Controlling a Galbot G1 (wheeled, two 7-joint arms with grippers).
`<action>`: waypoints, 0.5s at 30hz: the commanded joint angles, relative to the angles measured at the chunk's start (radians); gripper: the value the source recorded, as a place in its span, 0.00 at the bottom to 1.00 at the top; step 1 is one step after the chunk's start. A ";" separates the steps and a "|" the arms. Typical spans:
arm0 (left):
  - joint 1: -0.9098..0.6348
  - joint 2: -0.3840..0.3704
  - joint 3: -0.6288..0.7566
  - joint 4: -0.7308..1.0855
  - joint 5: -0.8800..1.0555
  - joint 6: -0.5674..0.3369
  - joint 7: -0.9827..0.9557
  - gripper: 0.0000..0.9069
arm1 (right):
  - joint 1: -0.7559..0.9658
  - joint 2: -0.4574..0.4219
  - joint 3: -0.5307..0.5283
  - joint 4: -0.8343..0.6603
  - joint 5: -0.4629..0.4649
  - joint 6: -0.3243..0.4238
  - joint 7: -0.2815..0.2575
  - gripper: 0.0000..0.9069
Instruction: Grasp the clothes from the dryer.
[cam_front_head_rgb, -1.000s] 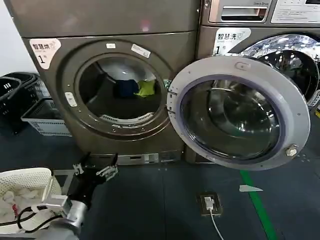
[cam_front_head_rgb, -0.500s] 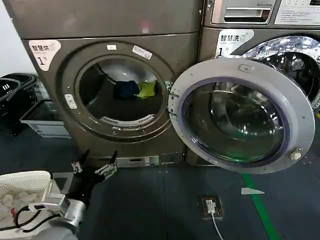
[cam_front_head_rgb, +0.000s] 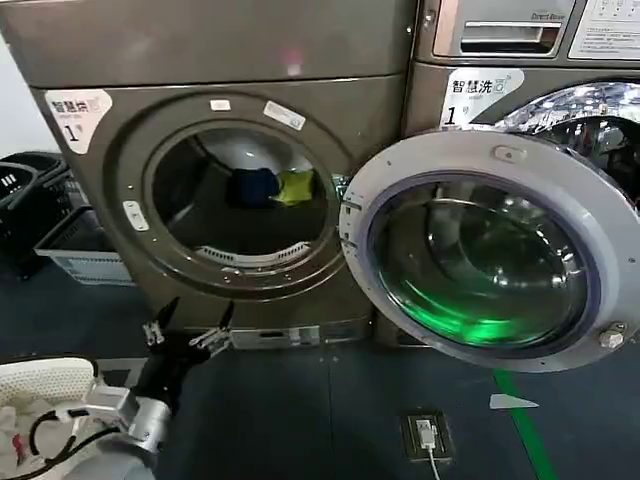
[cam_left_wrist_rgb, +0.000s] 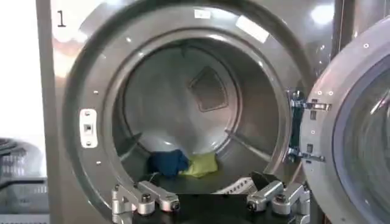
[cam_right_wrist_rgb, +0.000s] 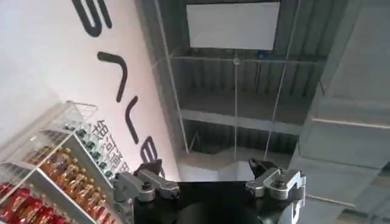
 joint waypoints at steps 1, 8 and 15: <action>0.002 -0.001 -0.001 -0.001 0.000 -0.002 0.000 1.00 | 0.000 0.001 0.000 -0.001 0.005 0.001 0.000 1.00; -0.003 -0.004 -0.003 0.000 -0.002 -0.002 0.001 1.00 | 0.001 0.000 0.000 0.002 0.001 -0.002 -0.003 1.00; -0.011 -0.006 -0.002 0.006 -0.004 0.000 0.001 1.00 | 0.003 -0.003 0.000 0.001 -0.002 -0.004 -0.005 1.00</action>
